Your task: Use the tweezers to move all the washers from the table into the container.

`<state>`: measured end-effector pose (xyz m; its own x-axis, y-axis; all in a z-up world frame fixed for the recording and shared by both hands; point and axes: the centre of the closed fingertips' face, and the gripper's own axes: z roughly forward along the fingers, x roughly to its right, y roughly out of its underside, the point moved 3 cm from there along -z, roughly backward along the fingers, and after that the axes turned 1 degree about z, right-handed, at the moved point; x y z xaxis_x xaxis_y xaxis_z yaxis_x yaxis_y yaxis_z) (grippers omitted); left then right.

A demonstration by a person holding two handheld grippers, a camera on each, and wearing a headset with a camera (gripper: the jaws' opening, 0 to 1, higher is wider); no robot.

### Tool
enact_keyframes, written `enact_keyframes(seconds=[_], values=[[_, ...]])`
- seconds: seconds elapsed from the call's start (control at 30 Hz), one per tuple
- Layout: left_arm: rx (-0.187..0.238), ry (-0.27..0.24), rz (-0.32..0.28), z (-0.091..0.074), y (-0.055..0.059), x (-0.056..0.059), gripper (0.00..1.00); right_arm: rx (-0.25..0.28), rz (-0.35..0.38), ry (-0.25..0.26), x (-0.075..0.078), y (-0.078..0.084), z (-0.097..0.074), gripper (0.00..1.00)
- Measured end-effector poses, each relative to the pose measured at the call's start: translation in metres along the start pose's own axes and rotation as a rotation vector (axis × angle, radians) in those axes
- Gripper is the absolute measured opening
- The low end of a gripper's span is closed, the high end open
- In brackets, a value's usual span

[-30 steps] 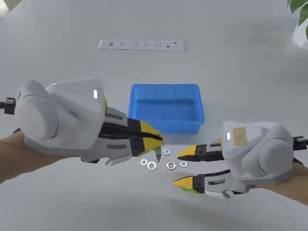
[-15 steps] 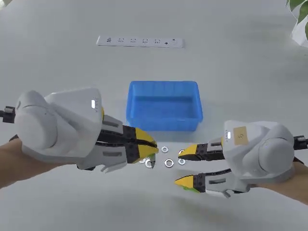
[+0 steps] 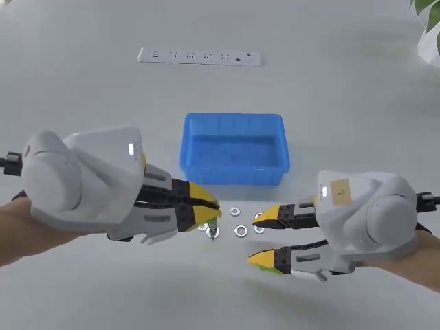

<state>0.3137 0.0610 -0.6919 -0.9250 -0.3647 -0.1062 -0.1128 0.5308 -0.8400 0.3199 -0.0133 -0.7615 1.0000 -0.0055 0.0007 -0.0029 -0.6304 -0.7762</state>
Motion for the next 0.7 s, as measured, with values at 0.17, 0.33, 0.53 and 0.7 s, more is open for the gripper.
enact_keyframes(seconds=[0.17,0.33,0.53,0.7], values=[[0.008,0.044,-0.007,0.001,-0.001,0.005,0.05,0.004,-0.004,-0.007,-0.002,-0.005,0.002,0.30],[-0.003,0.083,-0.001,-0.001,0.000,0.003,0.05,0.029,0.005,-0.025,-0.002,-0.016,0.010,0.30],[0.001,0.101,-0.002,0.001,0.000,0.005,0.05,0.026,-0.018,-0.040,0.001,-0.026,0.026,0.30],[0.005,0.106,-0.002,0.002,0.000,0.006,0.06,0.033,-0.043,-0.061,0.001,-0.037,0.037,0.29]])
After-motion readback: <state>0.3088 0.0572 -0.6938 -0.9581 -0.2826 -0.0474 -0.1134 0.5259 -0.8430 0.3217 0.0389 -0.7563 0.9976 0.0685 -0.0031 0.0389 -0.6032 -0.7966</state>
